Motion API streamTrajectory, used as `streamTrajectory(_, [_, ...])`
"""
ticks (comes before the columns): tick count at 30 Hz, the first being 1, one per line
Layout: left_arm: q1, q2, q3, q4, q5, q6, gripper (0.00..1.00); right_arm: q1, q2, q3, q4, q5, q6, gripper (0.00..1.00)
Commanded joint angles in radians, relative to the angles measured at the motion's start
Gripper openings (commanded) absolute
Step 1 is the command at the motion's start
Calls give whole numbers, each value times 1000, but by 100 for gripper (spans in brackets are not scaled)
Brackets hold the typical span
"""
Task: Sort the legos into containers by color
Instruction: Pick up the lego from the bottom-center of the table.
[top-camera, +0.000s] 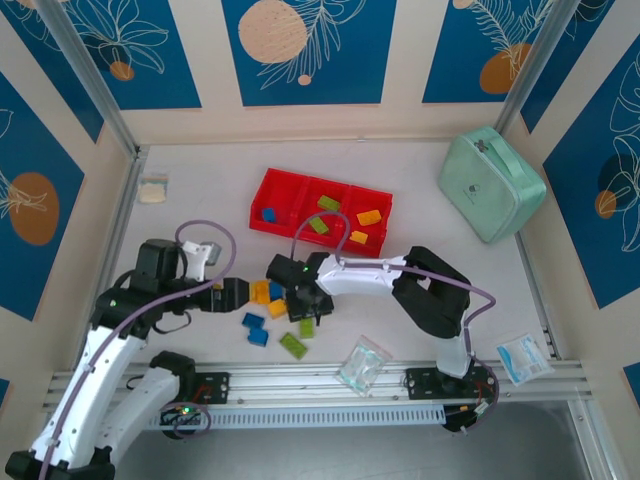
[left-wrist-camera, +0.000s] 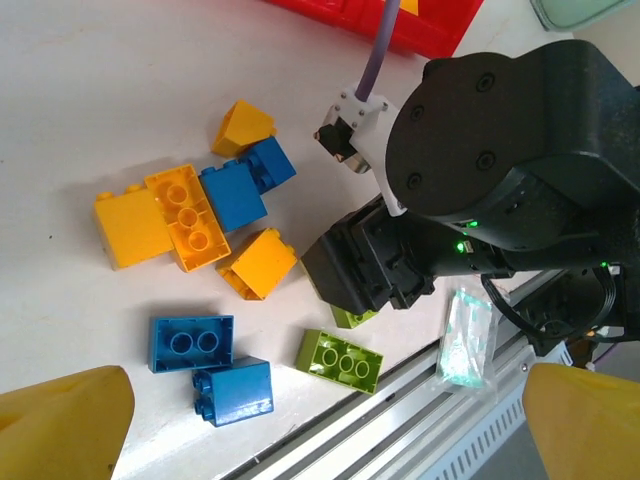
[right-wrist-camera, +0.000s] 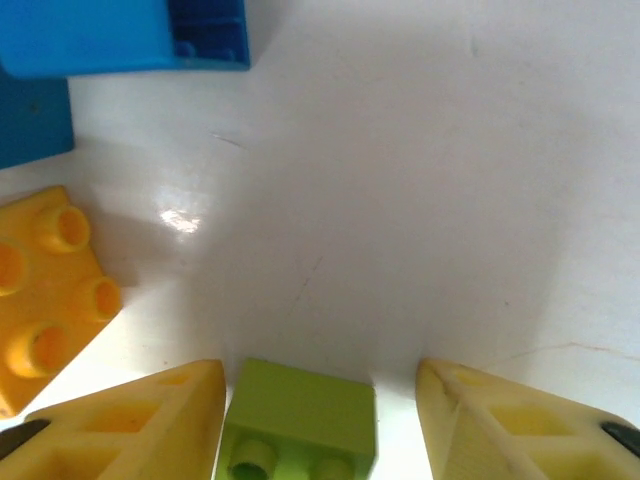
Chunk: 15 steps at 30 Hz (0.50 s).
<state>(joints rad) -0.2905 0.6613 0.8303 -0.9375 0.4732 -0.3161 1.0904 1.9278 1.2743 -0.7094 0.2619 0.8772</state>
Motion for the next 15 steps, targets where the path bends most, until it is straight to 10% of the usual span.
streamTrajectory(1, [-9, -80, -12, 53, -17, -10, 99, 38, 42, -44, 43, -59, 87, 48])
streamTrajectory(15, [-21, -155, -31, 76, -65, -18, 99, -73, -163, 106, -66, 69, -132, 28])
